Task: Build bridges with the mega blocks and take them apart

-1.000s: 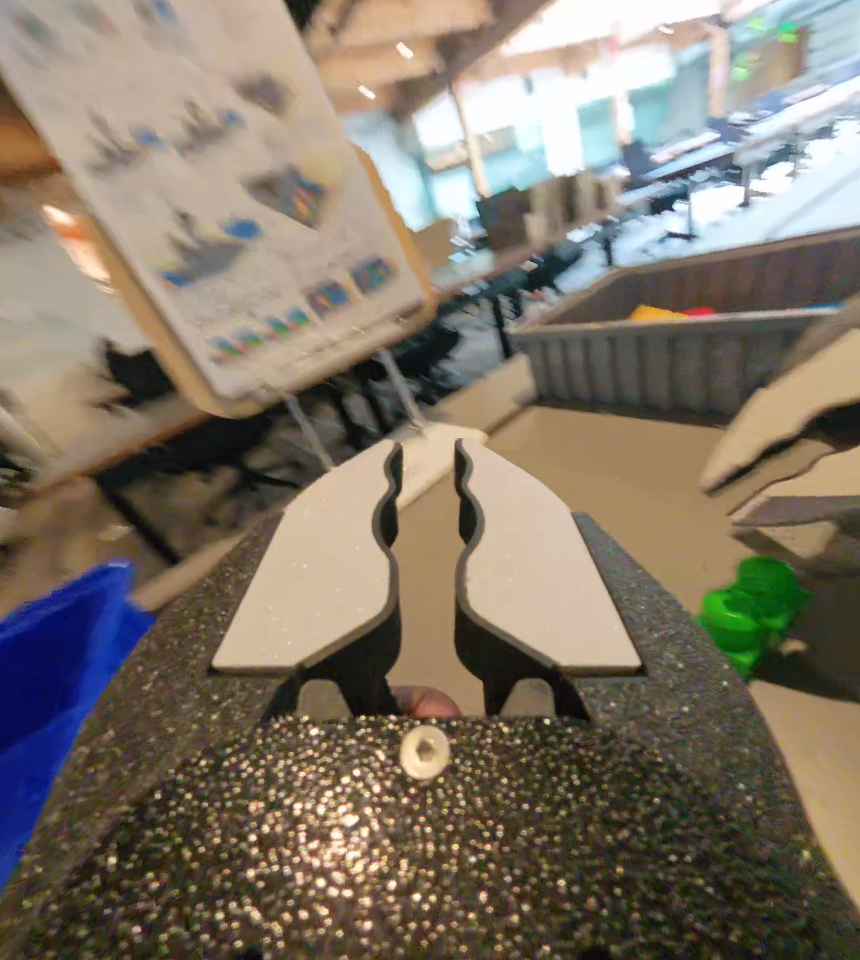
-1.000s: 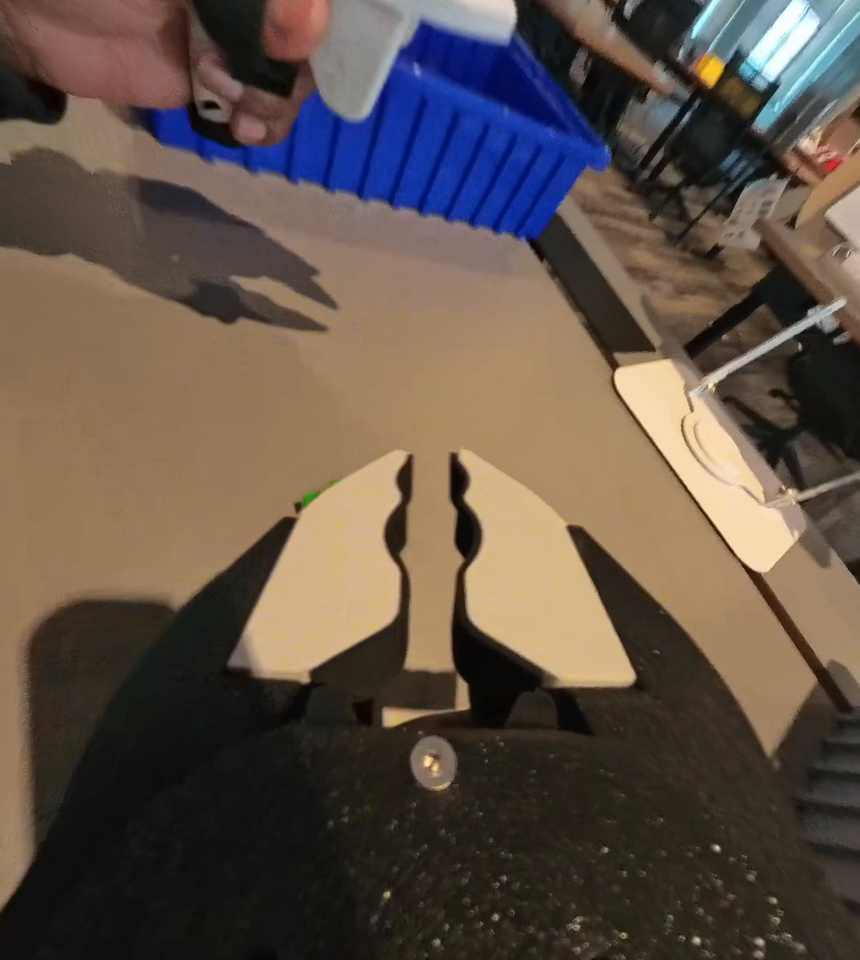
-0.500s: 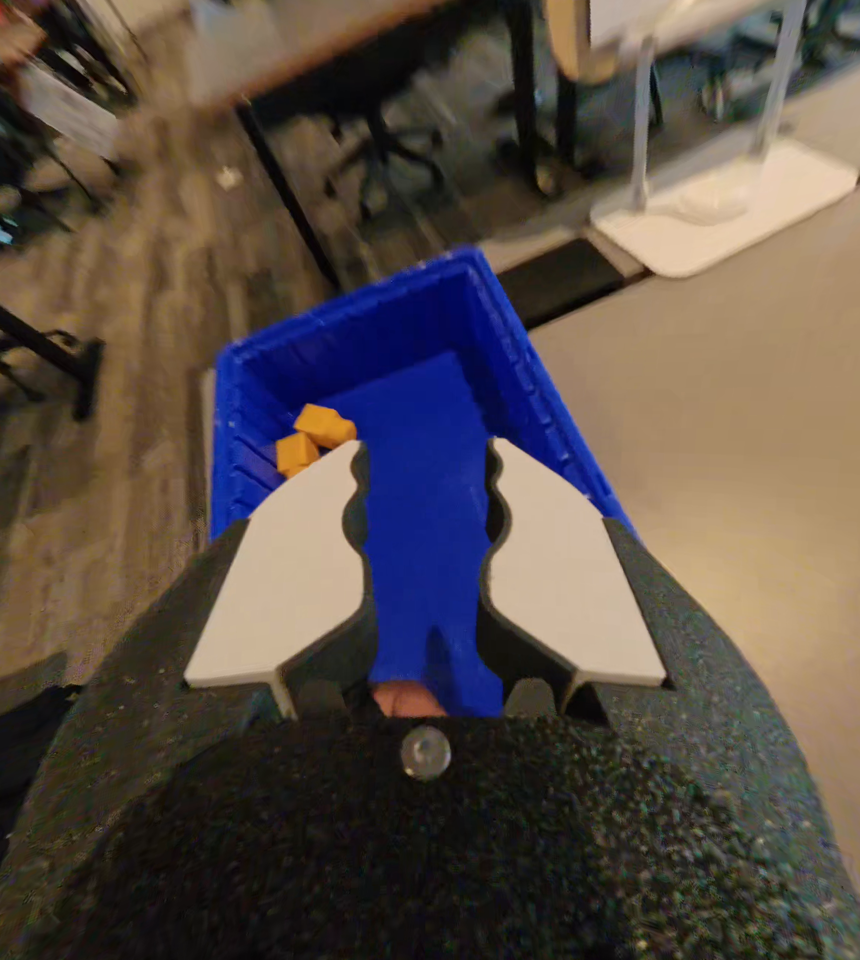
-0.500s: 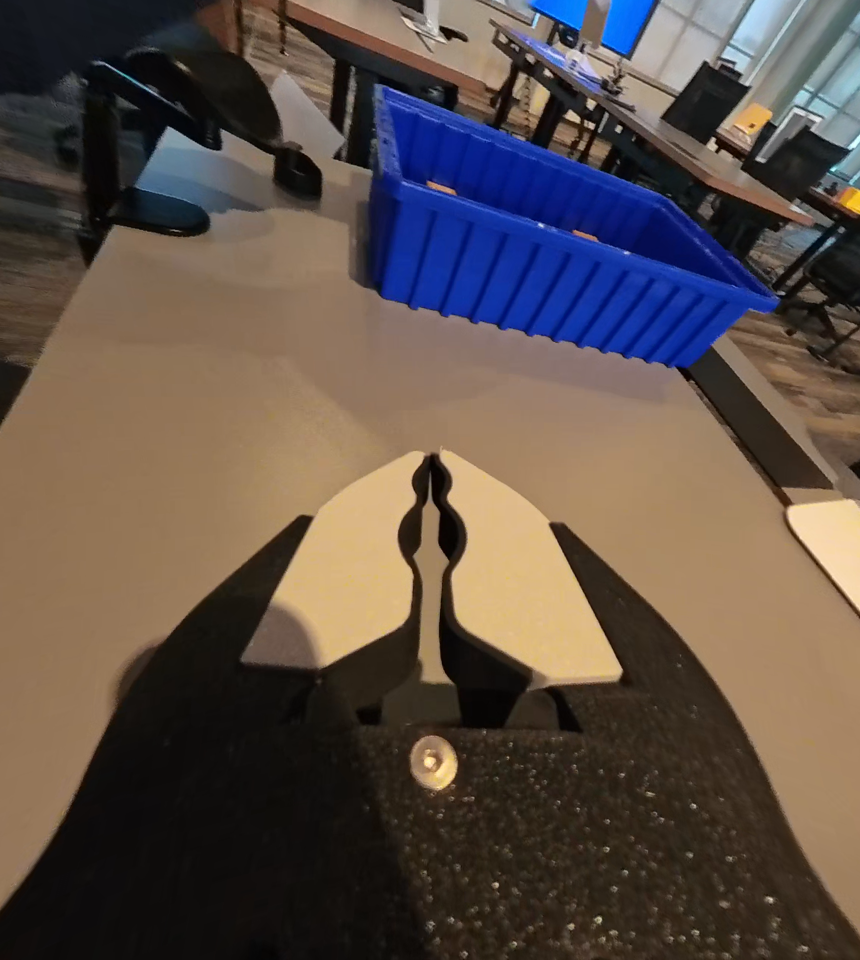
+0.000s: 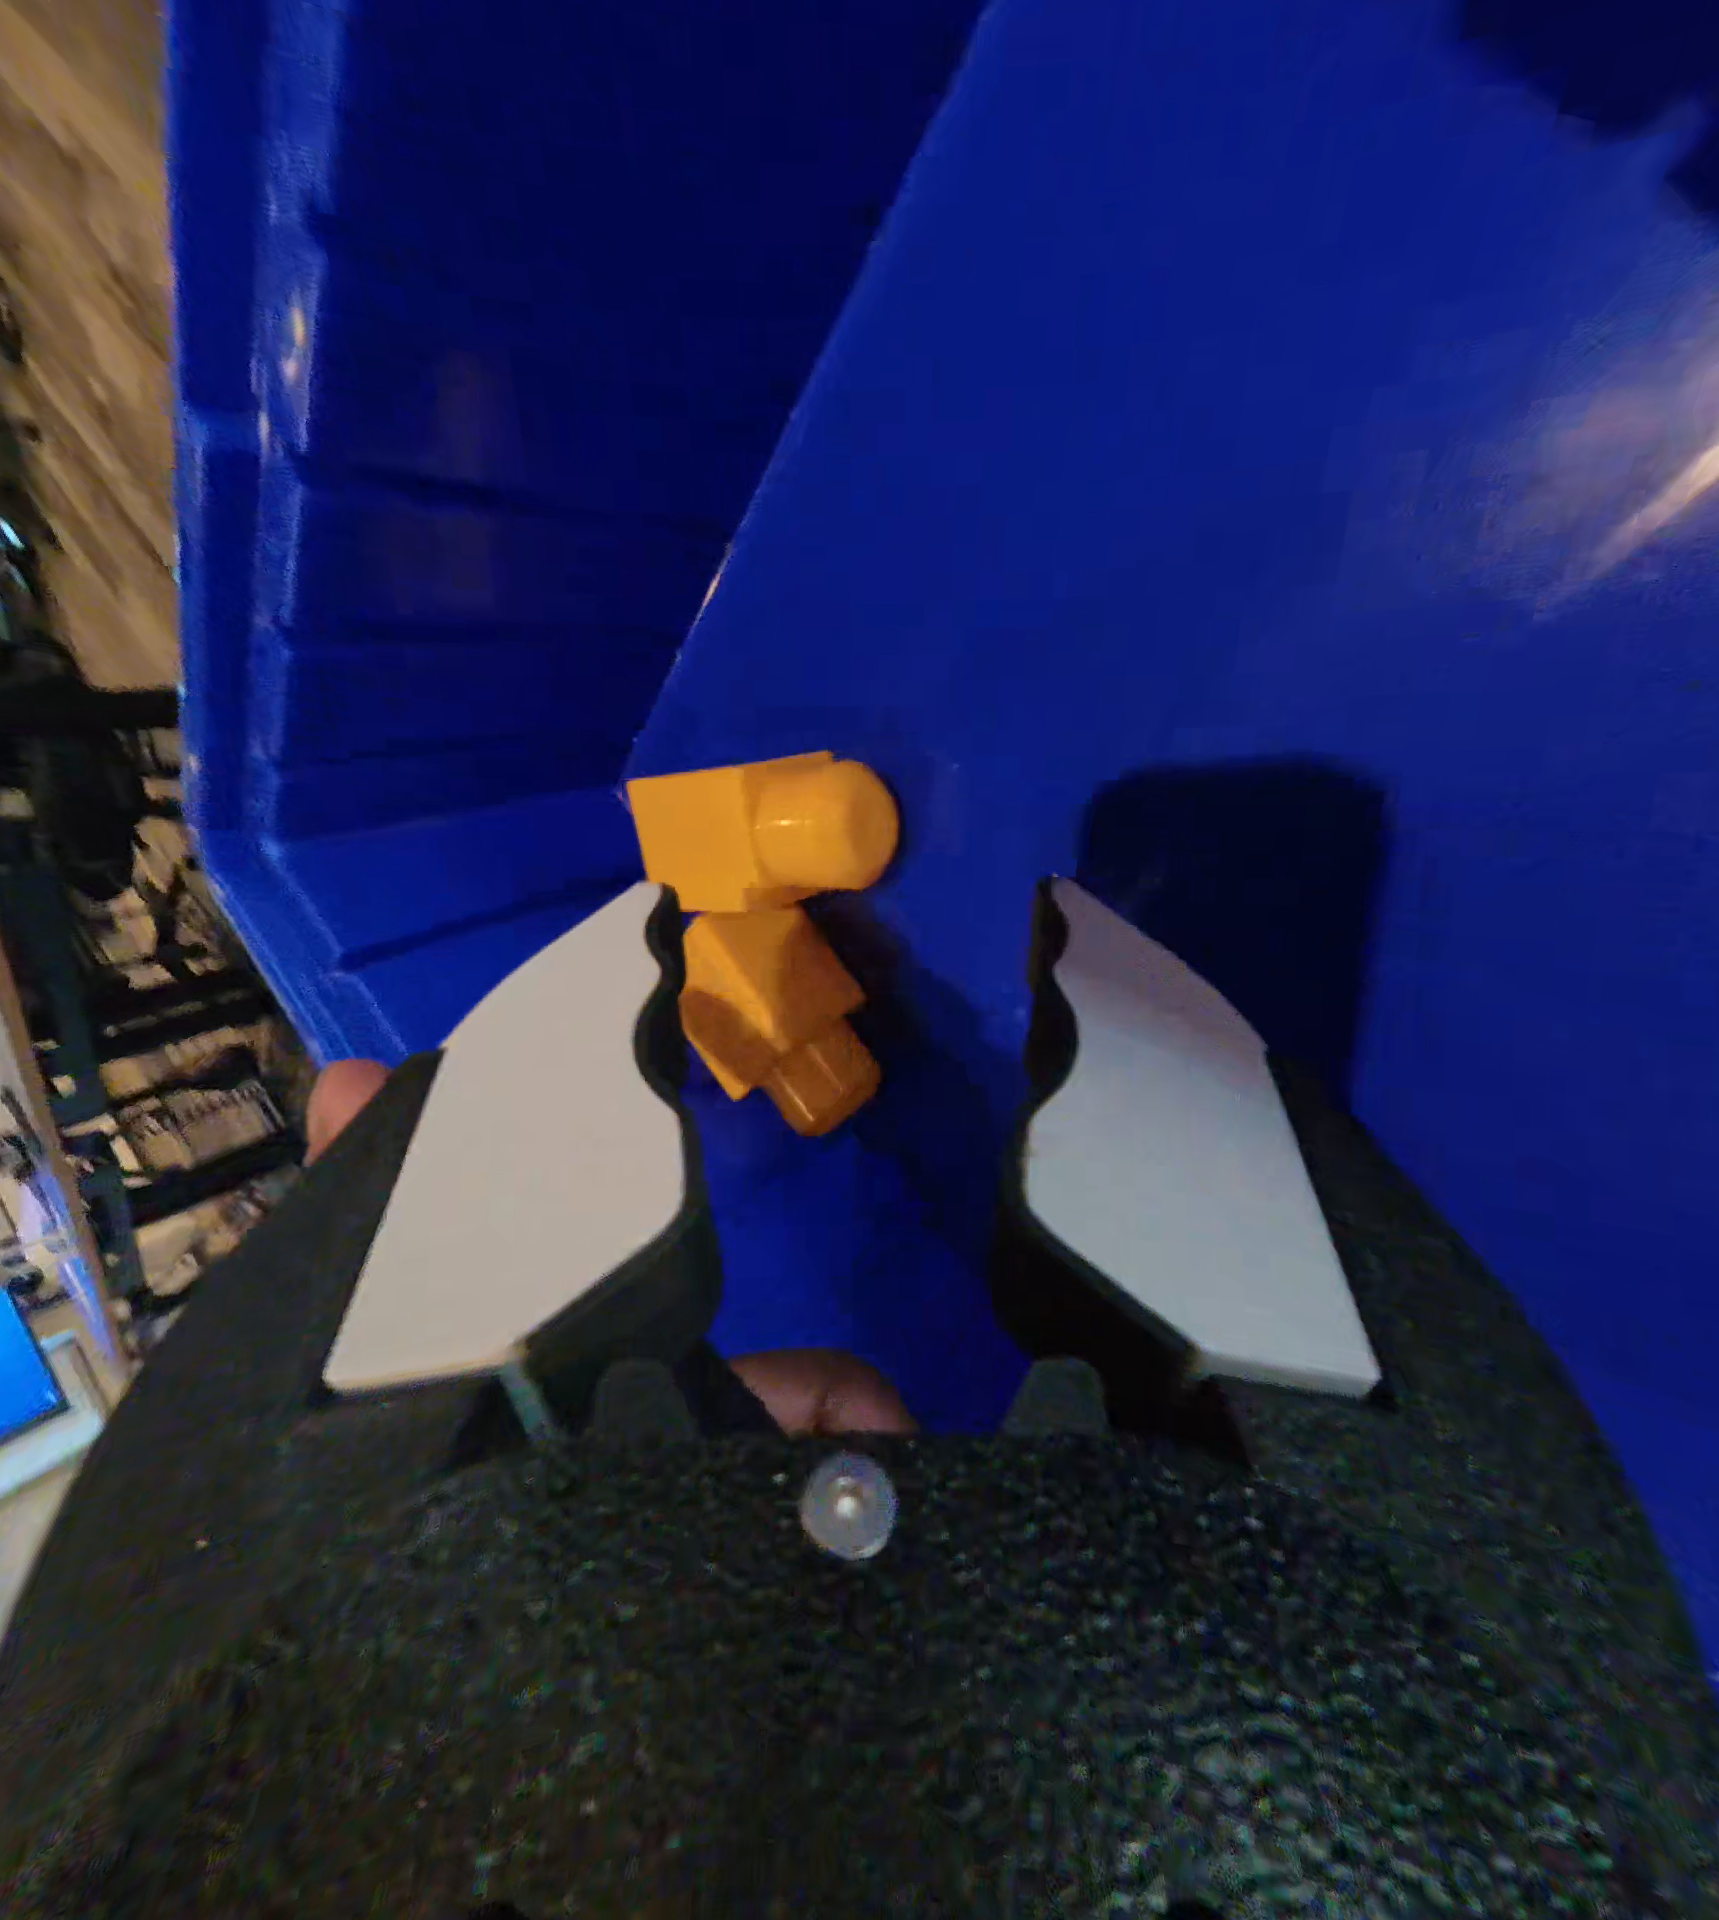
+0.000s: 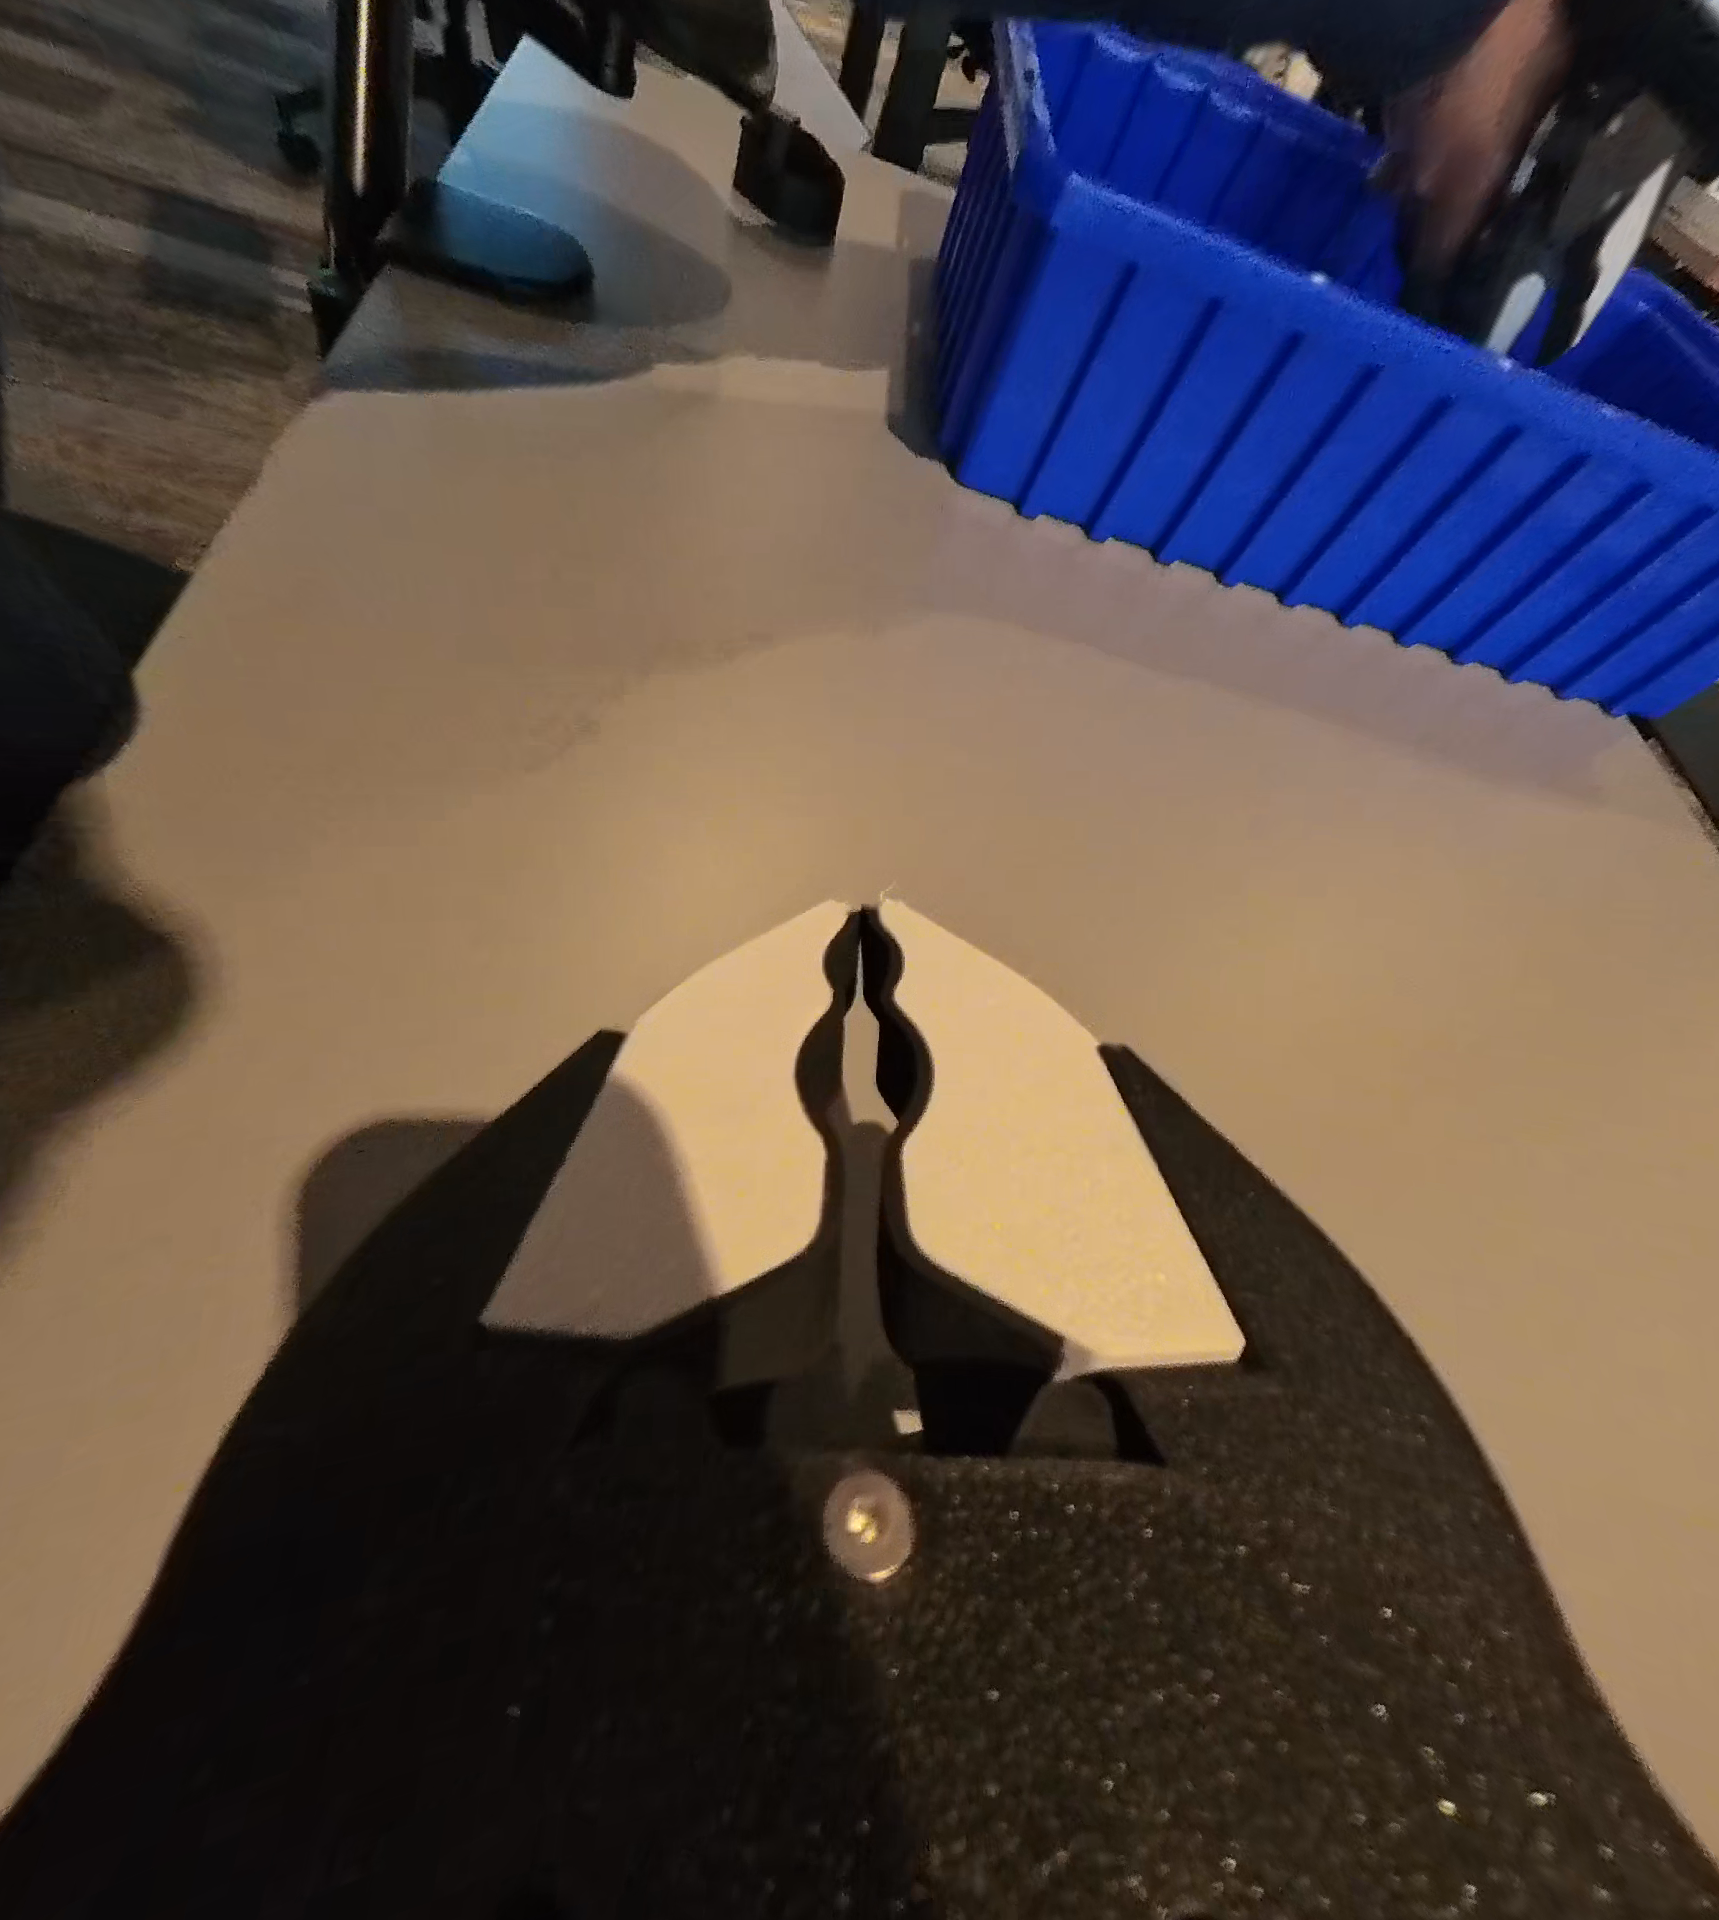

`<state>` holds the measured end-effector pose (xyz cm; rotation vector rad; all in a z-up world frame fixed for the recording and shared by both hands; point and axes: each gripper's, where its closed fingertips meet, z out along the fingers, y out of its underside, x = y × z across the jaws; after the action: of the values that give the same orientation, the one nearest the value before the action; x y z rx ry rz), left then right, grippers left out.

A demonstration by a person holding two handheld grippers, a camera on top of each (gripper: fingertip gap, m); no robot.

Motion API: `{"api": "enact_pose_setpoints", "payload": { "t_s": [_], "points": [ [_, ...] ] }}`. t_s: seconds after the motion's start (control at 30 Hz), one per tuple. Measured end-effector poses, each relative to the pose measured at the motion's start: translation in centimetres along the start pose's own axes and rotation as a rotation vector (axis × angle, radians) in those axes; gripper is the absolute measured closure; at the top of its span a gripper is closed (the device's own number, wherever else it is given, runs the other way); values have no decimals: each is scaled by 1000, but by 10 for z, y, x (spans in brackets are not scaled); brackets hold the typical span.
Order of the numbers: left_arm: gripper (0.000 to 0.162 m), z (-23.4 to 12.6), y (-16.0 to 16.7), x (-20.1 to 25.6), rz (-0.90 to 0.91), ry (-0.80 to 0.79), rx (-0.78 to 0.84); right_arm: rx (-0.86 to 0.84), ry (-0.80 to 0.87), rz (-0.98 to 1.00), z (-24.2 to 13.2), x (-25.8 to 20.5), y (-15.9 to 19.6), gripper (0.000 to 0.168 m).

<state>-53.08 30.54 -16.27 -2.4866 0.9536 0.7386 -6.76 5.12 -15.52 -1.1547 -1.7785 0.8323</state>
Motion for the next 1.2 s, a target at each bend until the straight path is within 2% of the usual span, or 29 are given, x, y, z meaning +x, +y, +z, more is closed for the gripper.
{"api": "enact_pose_setpoints", "payload": {
  "t_s": [0.03,0.2,0.33,0.53,0.7,0.83,1.03,1.2],
  "points": [
    [97,8,2,-5,-25,14,-10,-4,-7,5,1,-1,2,168],
    [93,37,5,-13,-128,116,-51,-28,-40,26,5,-3,10,168],
    [98,48,0,-19,-189,148,-90,-15,-60,55,4,-2,9,168],
    [99,50,7,-23,-303,131,-156,-19,-66,60,3,-1,10,168],
    [110,40,12,-18,-276,71,-149,-36,-63,34,4,-3,12,168],
    [126,16,0,-7,-316,87,-49,-42,-58,20,4,-4,13,168],
    [128,-32,-17,18,-369,118,87,-59,-38,-21,4,-5,15,168],
    [129,-123,-85,43,-467,219,432,-14,40,-71,-3,5,5,167]
  ]
}}
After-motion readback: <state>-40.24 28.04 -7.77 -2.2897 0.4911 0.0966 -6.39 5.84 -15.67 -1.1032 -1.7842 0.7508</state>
